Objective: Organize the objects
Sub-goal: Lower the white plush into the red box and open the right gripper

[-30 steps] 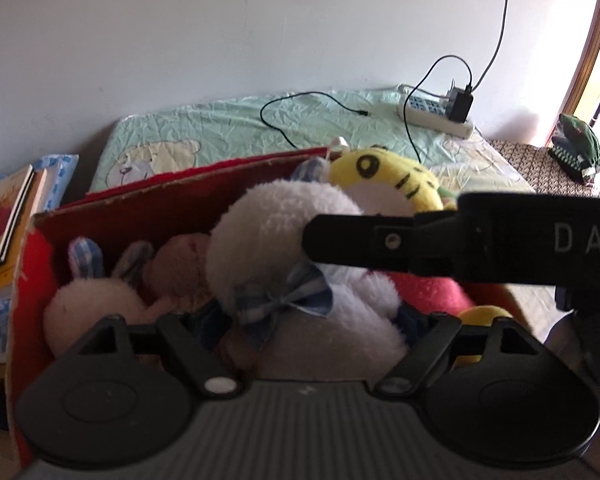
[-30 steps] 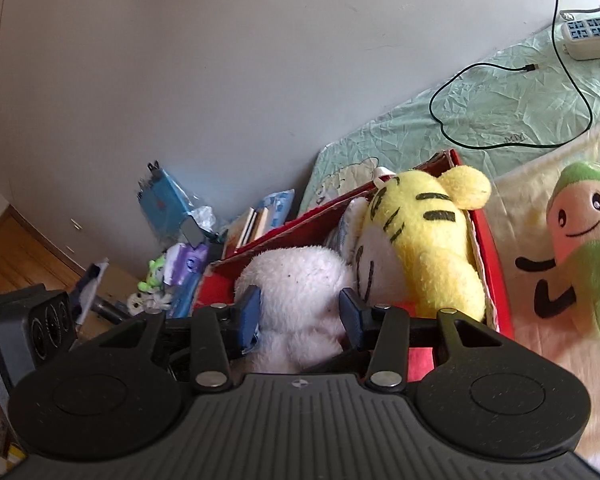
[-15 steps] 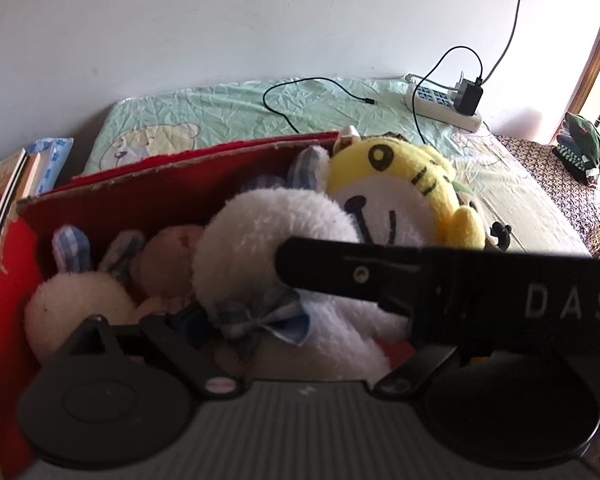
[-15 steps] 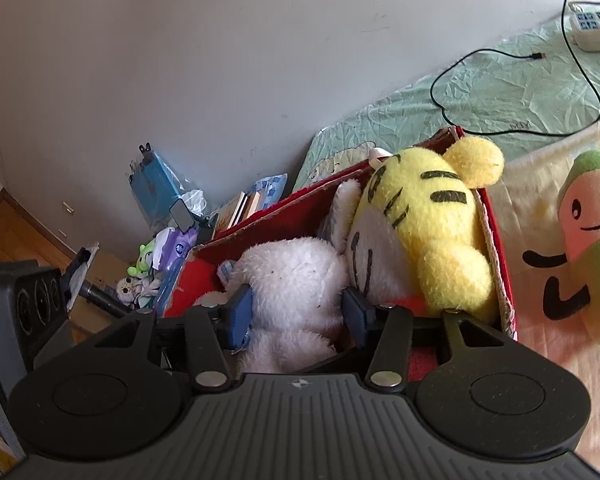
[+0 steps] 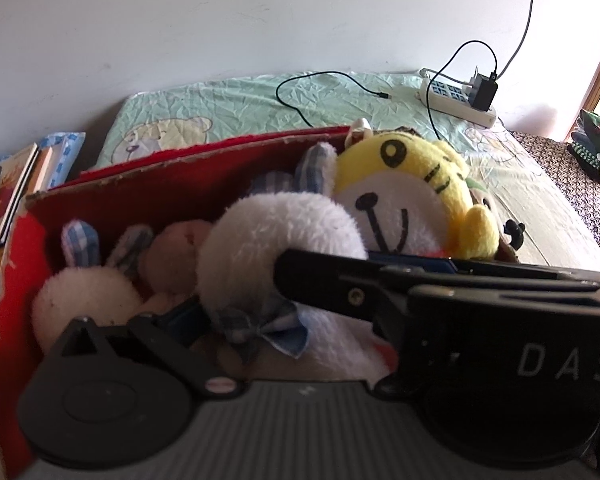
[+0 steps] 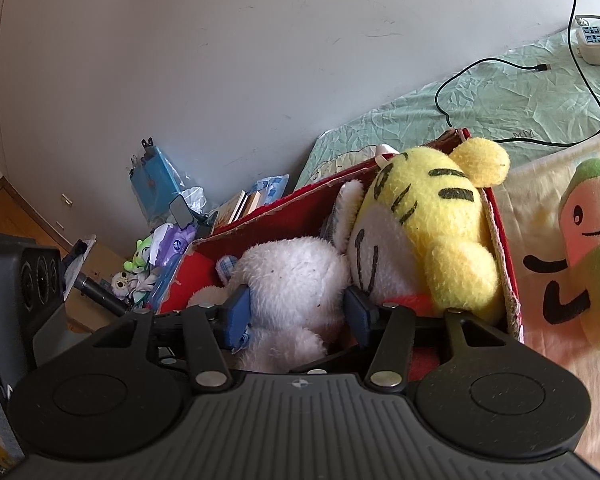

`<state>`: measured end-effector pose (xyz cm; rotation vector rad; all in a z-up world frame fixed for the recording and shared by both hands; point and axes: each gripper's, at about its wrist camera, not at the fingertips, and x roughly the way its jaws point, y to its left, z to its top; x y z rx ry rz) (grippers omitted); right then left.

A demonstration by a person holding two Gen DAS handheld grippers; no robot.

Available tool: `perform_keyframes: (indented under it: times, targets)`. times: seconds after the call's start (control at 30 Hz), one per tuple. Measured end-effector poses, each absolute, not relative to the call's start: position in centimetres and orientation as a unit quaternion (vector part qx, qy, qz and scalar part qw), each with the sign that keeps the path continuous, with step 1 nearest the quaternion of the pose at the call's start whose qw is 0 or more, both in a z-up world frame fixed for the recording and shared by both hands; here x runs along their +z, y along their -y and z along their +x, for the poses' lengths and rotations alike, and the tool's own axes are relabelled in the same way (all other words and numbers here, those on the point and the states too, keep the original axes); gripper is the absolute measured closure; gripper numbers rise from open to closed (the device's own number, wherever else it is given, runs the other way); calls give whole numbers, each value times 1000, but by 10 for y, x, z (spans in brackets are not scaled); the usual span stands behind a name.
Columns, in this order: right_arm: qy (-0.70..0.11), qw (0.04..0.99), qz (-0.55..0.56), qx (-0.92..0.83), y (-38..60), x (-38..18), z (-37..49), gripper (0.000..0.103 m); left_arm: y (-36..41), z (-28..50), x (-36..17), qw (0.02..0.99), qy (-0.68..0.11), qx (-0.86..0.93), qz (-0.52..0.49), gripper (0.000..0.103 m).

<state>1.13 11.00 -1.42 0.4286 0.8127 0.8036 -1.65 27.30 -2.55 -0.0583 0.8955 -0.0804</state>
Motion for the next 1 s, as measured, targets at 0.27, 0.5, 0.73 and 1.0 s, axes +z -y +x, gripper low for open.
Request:
perform_keyframes:
  times: [0.27, 0.5, 0.73, 1.0]
  targets:
    - [-380, 820, 199, 378, -110, -14, 11, 48, -271, -16, -26, 900, -434, -35, -21, 0]
    - [-381, 820, 199, 378, -110, -14, 11, 47, -270, -16, -26, 900, -434, -34, -16, 0]
    - [-383, 819, 203, 377, -109, -15, 8, 46, -270, -17, -27, 900, -433, -34, -16, 0]
    - [-386, 816, 215, 372, -102, -10, 3, 47, -270, -20, -24, 899, -437, -13, -14, 0]
